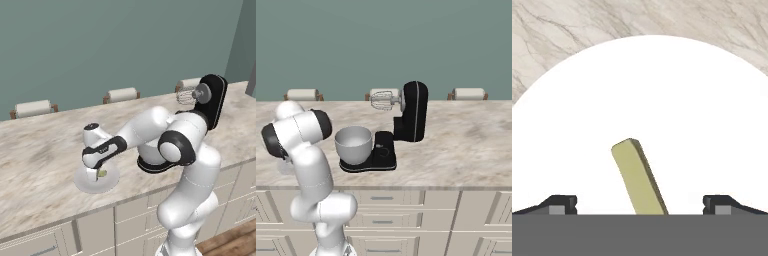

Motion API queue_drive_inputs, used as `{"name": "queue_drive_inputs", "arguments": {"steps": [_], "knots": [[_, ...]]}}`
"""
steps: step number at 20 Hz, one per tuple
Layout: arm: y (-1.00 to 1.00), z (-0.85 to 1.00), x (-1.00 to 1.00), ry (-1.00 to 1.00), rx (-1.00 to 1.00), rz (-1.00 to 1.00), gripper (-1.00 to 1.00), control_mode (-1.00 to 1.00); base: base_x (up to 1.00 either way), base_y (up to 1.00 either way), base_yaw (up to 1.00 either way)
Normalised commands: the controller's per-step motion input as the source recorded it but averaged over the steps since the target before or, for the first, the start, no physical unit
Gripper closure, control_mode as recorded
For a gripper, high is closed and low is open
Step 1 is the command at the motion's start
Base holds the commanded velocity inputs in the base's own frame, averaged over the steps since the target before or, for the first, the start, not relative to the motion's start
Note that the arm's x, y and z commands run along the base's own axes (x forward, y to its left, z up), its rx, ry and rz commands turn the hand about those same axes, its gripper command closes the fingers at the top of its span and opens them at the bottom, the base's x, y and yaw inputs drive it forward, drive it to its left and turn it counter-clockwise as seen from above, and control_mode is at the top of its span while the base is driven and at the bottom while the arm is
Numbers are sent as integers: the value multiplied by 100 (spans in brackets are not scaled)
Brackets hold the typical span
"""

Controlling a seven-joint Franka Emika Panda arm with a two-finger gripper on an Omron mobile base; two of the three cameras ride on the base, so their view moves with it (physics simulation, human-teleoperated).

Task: Add butter and sugar cubes to the stand mixer bowl and then turn on the stand mixer to begin making frosting.

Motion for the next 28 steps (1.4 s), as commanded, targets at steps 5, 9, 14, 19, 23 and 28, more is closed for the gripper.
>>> {"name": "queue_drive_inputs", "arguments": {"steps": [5,9,14,19,23,28], "knots": [[-4,-18,10,7,0,7,-100,-100,0,0,0],[0,-25,0,7,0,4,100,-100,0,0,0],[-9,-32,0,7,0,3,100,-100,0,0,0],[-17,-31,-13,1,0,0,100,-100,0,0,0],[-6,-11,-18,1,0,0,100,-100,0,0,0],[-3,19,-31,1,0,-4,100,-100,0,0,0]]}}
